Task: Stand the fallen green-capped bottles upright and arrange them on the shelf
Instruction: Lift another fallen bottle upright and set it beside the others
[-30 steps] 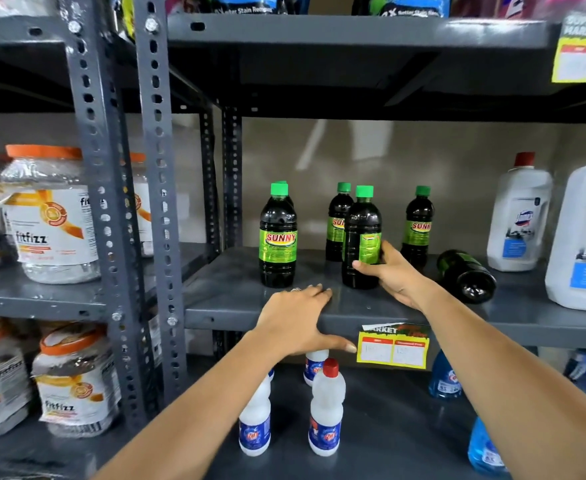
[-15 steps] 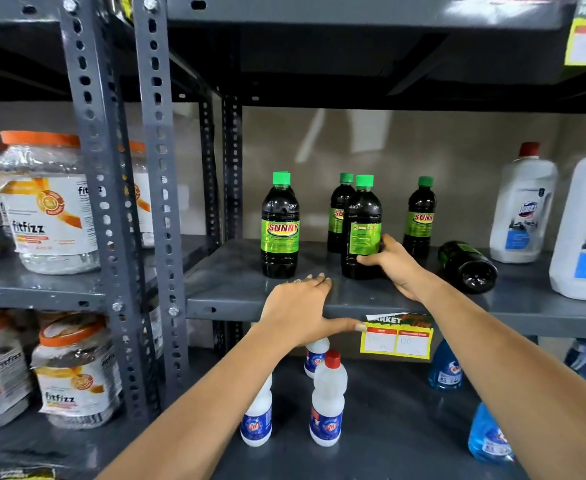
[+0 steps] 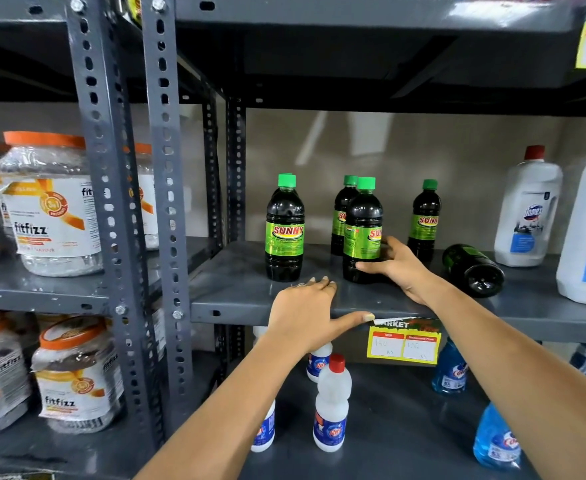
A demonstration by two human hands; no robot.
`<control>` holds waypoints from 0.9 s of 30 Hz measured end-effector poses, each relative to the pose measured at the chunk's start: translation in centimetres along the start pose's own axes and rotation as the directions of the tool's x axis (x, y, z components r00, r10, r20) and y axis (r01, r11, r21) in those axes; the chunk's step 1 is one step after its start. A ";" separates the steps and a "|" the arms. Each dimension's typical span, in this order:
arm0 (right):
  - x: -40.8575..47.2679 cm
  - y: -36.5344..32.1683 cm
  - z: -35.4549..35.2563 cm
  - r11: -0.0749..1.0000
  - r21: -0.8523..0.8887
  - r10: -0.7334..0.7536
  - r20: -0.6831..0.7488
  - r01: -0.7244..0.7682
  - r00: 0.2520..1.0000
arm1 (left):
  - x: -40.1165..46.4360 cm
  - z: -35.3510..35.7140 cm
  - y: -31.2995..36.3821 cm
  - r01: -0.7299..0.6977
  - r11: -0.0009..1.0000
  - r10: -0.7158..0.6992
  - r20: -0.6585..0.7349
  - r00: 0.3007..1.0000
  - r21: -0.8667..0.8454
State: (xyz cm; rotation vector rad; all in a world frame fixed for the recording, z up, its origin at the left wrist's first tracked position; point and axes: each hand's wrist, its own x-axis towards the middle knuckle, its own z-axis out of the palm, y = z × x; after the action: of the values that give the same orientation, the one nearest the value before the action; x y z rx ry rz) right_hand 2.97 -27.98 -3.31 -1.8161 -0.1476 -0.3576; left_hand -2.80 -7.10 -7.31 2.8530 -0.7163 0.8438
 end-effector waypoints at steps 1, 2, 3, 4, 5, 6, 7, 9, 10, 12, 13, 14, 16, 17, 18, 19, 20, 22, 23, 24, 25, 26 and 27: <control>0.1 -0.1 0.0 1.000 0.017 0.001 0.011 -0.001 1.000 | 0.0 0.0 0.0 0.001 1.000 -0.001 0.001 1.000 0.003; 0.2 0.0 -0.1 0.999 0.037 0.004 0.022 -0.005 1.000 | 0.0 0.0 0.0 0.000 1.000 0.000 0.000 1.000 0.004; 0.2 0.0 -0.2 0.999 0.054 0.008 0.028 -0.009 1.000 | 0.0 0.0 0.0 0.000 1.000 0.000 -0.003 1.000 0.005; 0.2 0.1 -0.2 0.998 0.059 0.011 0.028 -0.012 1.000 | 0.0 0.0 0.0 0.000 1.000 0.000 -0.007 1.000 0.005; 0.2 0.2 -0.2 0.999 0.050 0.011 0.022 -0.012 1.000 | 0.0 0.0 0.0 0.001 1.000 -0.001 -0.010 1.000 0.003; 0.1 0.2 -0.1 1.000 0.030 0.005 0.015 -0.006 1.000 | 0.0 0.0 0.0 0.003 1.000 -0.003 -0.011 1.000 0.002; 0.1 0.2 -0.1 1.000 0.011 0.001 0.013 -0.001 1.000 | 0.0 0.0 0.1 0.003 1.000 -0.003 -0.009 1.000 0.004; 0.1 0.2 -0.1 1.000 0.008 0.005 0.033 -0.005 0.999 | 0.0 0.0 0.1 0.003 1.000 -0.003 -0.008 1.000 0.011; 0.2 0.2 -0.1 1.000 0.026 0.014 0.049 -0.015 0.999 | -0.1 0.0 0.1 0.002 1.000 -0.001 -0.009 1.000 0.013; 0.3 0.2 -0.2 0.999 0.043 0.029 0.061 -0.032 0.998 | 0.0 0.0 0.1 -0.001 1.000 0.001 -0.009 1.000 0.011; 0.3 0.2 -0.2 0.999 0.035 0.031 0.058 -0.033 0.998 | 0.0 0.0 0.1 0.000 1.000 0.001 -0.007 1.000 0.011; 0.3 0.2 -0.2 0.999 0.016 0.027 0.049 -0.028 0.998 | -0.1 0.0 0.1 0.000 1.000 0.000 -0.004 1.000 0.012; 0.1 0.1 0.0 0.999 -0.038 0.012 0.026 -0.011 1.000 | -0.1 -0.1 0.1 -0.001 1.000 0.001 -0.004 1.000 0.012; 0.0 0.1 0.1 0.998 -0.057 0.007 0.020 -0.006 1.000 | 0.0 -0.1 0.1 -0.002 1.000 0.002 -0.004 1.000 0.014; -0.1 0.0 0.1 0.998 -0.059 0.003 0.021 -0.002 1.000 | -0.1 -0.1 0.1 -0.001 1.000 0.001 -0.005 1.000 0.016; 0.0 0.0 0.1 0.999 -0.051 0.002 0.025 -0.001 1.000 | 0.0 -0.1 0.1 0.000 1.000 0.000 -0.008 1.000 0.017; 0.0 0.0 0.1 0.999 -0.042 0.001 0.033 0.000 0.999 | 0.0 -0.1 0.1 0.000 1.000 0.000 -0.011 1.000 0.017; -0.1 0.0 0.0 0.999 -0.042 -0.002 0.040 0.004 0.999 | 0.0 -0.1 0.1 0.000 1.000 0.000 -0.010 1.000 0.017; -0.2 0.0 0.0 0.998 -0.061 -0.008 0.033 0.010 0.999 | 0.0 -0.1 0.1 0.000 1.000 0.000 -0.008 1.000 0.017; -0.3 0.0 0.1 0.996 -0.090 -0.016 0.021 0.018 1.000 | -0.1 -0.1 0.2 0.000 1.000 0.000 -0.005 1.000 0.018; -0.3 0.0 0.1 0.993 -0.114 -0.023 0.009 0.024 1.000 | -0.1 -0.1 0.2 0.000 1.000 0.000 -0.003 1.000 0.020; -0.4 0.0 0.2 0.992 -0.127 -0.029 0.004 0.029 1.000 | -0.1 -0.1 0.1 0.000 1.000 0.000 -0.002 1.000 0.022; -0.4 0.0 0.2 0.992 -0.125 -0.033 0.009 0.034 0.999 | -0.1 -0.1 0.1 0.000 1.000 0.000 -0.001 1.000 0.026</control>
State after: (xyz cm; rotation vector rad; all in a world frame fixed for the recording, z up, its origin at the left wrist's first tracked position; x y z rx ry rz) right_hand 2.62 -27.78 -3.48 -1.9409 -0.1634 -0.3922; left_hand -2.97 -7.14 -7.25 2.8753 -0.7107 0.8605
